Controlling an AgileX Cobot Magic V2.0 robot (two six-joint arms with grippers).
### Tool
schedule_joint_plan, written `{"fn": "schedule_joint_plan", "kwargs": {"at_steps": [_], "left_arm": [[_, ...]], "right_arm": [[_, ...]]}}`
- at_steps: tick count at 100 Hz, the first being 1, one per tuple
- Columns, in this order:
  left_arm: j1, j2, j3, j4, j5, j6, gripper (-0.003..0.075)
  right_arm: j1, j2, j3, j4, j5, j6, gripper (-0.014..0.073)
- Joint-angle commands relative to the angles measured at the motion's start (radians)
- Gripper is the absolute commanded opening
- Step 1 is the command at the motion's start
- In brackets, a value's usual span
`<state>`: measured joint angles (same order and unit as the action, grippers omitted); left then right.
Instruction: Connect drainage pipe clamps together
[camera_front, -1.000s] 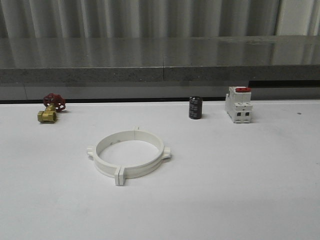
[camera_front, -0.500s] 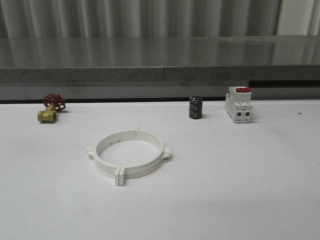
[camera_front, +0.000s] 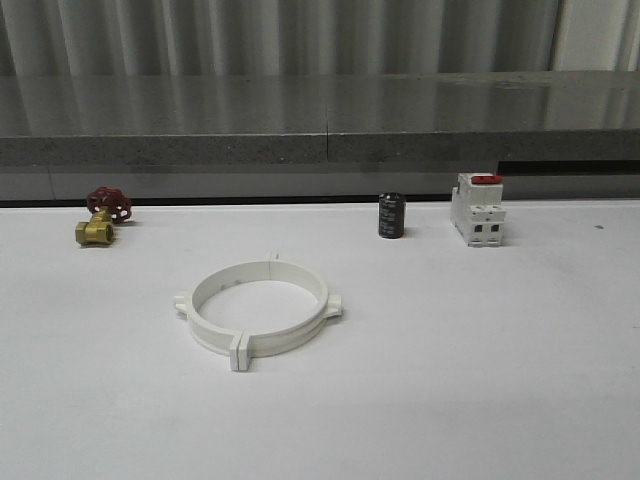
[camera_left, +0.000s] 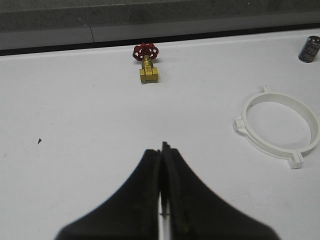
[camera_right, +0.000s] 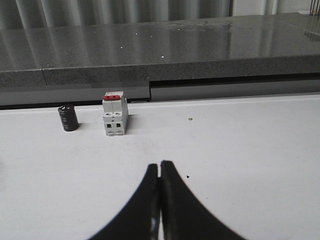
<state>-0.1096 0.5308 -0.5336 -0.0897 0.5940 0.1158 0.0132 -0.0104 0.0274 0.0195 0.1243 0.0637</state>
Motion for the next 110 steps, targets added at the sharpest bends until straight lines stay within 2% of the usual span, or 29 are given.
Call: {"fn": "schedule_joint_plan", "kwargs": {"at_steps": [1,53,69,82,89,99,110], "left_arm": [[0.002,0.002,-0.027,-0.013,-0.072,-0.002,-0.0021],[0.002,0.002,0.027,-0.013,-0.093,-0.002,-0.0021],[0.002,0.001,0.108,-0.014,-0.323,-0.002,-0.0021],[0.002,-0.007,0.248,-0.014,-0.586,-0.002,-0.0021],[0.002,-0.032,0.322,-0.014,-0.675,-0.002,-0.0021],[0.002,-0.090,0.411,-0.014,-0.744,-0.004,-0.0021],[0.002,-0.177,0.481,-0.014,-0.746,-0.004,-0.0021]], "right_arm": [[-0.004,-0.019,-0.017,0.003,-0.088,-0.006,-0.0067],[-0.004,-0.019,-0.017,0.003,-0.088,-0.006,-0.0067],[-0.004,-0.019,-0.017,0.003,-0.088,-0.006,-0.0067],[-0.004,-0.019,-0.017,0.003,-0.088,-0.006,-0.0067],[-0.004,-0.019,-0.017,0.003,-0.088,-0.006,-0.0067],[-0.004,-0.019,-0.017,0.003,-0.088,-0.006,-0.0067],[-0.004,-0.019,-0.017,0.003,-0.088,-0.006,-0.0067]]}}
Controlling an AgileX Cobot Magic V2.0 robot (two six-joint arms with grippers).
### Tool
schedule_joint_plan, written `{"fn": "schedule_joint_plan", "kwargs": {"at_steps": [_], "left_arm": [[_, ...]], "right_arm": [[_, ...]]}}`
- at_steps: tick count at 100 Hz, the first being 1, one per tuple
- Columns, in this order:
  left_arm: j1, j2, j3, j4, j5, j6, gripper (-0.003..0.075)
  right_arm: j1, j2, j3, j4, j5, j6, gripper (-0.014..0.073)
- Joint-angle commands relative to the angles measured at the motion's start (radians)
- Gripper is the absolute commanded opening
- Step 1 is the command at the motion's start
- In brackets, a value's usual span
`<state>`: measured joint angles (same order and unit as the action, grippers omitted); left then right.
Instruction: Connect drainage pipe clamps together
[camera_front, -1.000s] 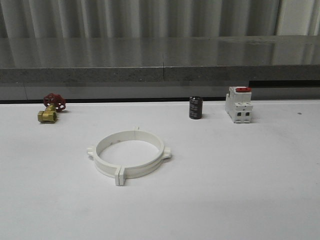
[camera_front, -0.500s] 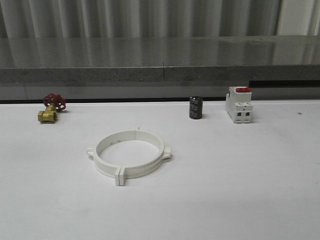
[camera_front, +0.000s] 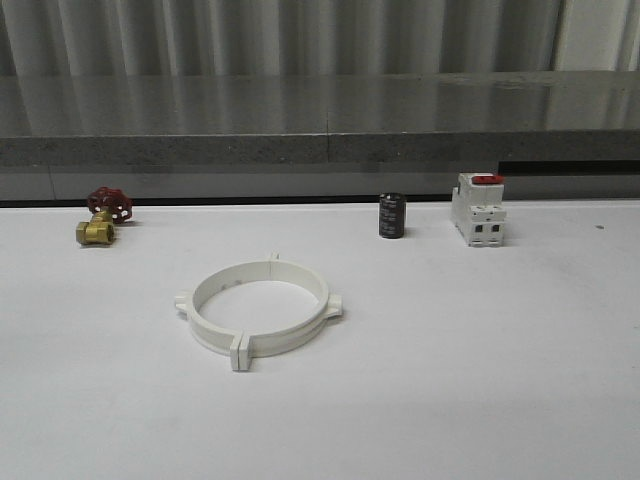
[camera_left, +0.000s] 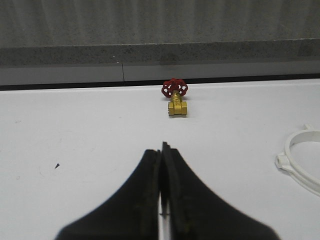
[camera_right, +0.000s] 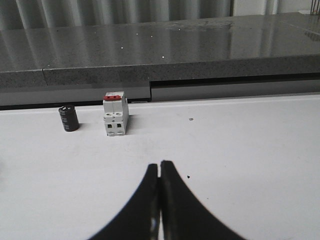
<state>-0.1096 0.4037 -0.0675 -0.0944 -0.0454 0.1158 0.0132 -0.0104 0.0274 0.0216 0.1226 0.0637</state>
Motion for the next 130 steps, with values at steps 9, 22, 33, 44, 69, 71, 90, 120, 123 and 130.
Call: {"fn": "schedule_joint_plan", "kwargs": {"at_steps": [9,22,33,44,69,71,90,120,123,130], "left_arm": [[0.002,-0.141,0.060,0.009,-0.104,-0.008,-0.0021],[0.002,-0.272,0.109,0.025,-0.102,-0.010,-0.0021],[0.002,-0.367,0.111,0.035,-0.009,-0.011,-0.0021],[0.002,-0.438,0.111,0.050,0.054,-0.016,-0.0021],[0.002,-0.435,0.111,0.059,0.070,-0.051,-0.0021],[0.002,-0.435,0.111,0.059,0.073,-0.051,-0.0021],[0.002,-0.435,0.111,0.059,0.073,-0.051,-0.0021],[0.002,-0.435,0.111,0.059,0.073,-0.051,-0.0021],[0.002,-0.435,0.111,0.059,0.073,-0.051,-0.0021],[0.002,-0.435,0.111,0.059,0.073,-0.051,-0.0021]], "right_arm": [[-0.004,-0.019,-0.017,0.001,-0.086,-0.006,-0.0067],[-0.004,-0.019,-0.017,0.001,-0.086,-0.006,-0.0067],[-0.004,-0.019,-0.017,0.001,-0.086,-0.006,-0.0067],[-0.004,-0.019,-0.017,0.001,-0.086,-0.006,-0.0067],[-0.004,-0.019,-0.017,0.001,-0.085,-0.006,-0.0067],[-0.004,-0.019,-0.017,0.001,-0.085,-0.006,-0.0067],[-0.004,-0.019,-0.017,0.001,-0.085,-0.006,-0.0067],[-0.004,-0.019,-0.017,0.001,-0.085,-0.006,-0.0067],[-0.004,-0.019,-0.017,0.001,-0.085,-0.006,-0.0067],[-0.004,-0.019,-0.017,0.001,-0.085,-0.006,-0.0067]]}}
